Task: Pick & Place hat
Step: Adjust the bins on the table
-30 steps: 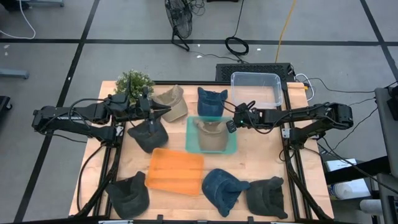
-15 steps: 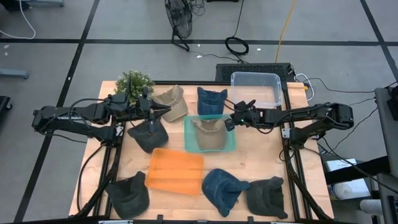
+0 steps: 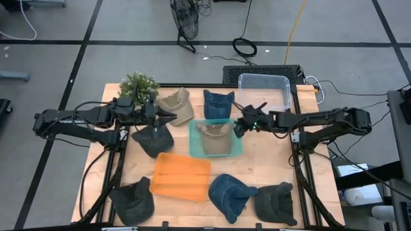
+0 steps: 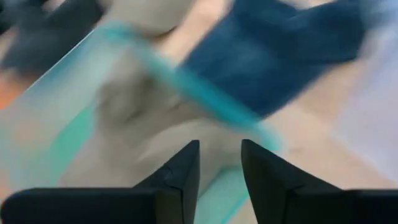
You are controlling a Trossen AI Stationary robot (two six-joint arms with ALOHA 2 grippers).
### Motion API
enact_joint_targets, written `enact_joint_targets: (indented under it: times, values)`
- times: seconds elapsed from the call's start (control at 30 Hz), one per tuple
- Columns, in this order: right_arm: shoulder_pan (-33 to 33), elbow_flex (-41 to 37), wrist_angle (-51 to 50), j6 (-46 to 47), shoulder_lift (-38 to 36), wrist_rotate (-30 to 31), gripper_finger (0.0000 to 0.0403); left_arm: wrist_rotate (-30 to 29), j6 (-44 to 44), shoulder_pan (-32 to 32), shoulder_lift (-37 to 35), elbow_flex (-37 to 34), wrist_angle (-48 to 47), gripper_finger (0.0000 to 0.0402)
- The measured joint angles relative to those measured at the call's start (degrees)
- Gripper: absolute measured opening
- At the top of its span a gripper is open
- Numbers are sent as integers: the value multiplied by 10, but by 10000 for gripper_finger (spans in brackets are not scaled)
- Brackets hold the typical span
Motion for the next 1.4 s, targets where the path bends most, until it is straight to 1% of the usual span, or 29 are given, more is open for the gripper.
enact_joint_targets:
  times: [0.13, 0.2, 0.23, 0.33, 0.4, 0.47, 0.53, 0.6, 0.67, 0.77, 0.87, 0.97, 1.03, 1.2, 1.4]
  values:
    - [32, 0, 9, -107, 0, -120, 118, 55, -3, -6, 10, 0, 6, 47]
    - [56, 0, 15, -163, 0, -164, 117, 78, 3, -17, 20, 0, 15, 47]
    - [71, 0, 28, -189, 0, -176, 116, 82, 8, -25, 26, 0, 22, 47]
    - [128, 0, 80, -283, 2, -176, 112, 88, 25, -47, 48, 0, 40, 47]
    - [162, 0, 106, -338, 16, -155, 111, 88, 29, -63, 62, 0, 48, 47]
    - [189, 0, 101, -364, 27, -114, 111, 88, 30, -77, 74, 0, 58, 47]
    - [205, 0, 101, -373, 38, -63, 114, 86, 30, -87, 84, 0, 79, 47]
    - [213, 0, 89, -370, 49, -33, 119, 77, 31, -94, 93, 0, 113, 47]
    - [211, 0, 84, -354, 60, -36, 124, 64, 32, -97, 98, 1, 142, 47]
    - [207, 9, 60, -327, 76, -67, 124, 41, 34, -97, 104, 1, 163, 47]
    - [207, 26, 15, -304, 98, -80, 120, 18, 27, -97, 108, 1, 159, 47]
    - [207, 44, -18, -295, 120, -79, 116, 15, 19, -97, 115, 1, 154, 47]
    - [205, 49, -24, -293, 134, -79, 112, 15, 13, -97, 117, 1, 148, 47]
    - [195, 50, -23, -277, 145, -78, 88, 15, -2, -97, 116, 0, 125, 47]
    - [182, 50, -25, -245, 132, -76, 44, 15, -2, -100, 116, 0, 120, 47]
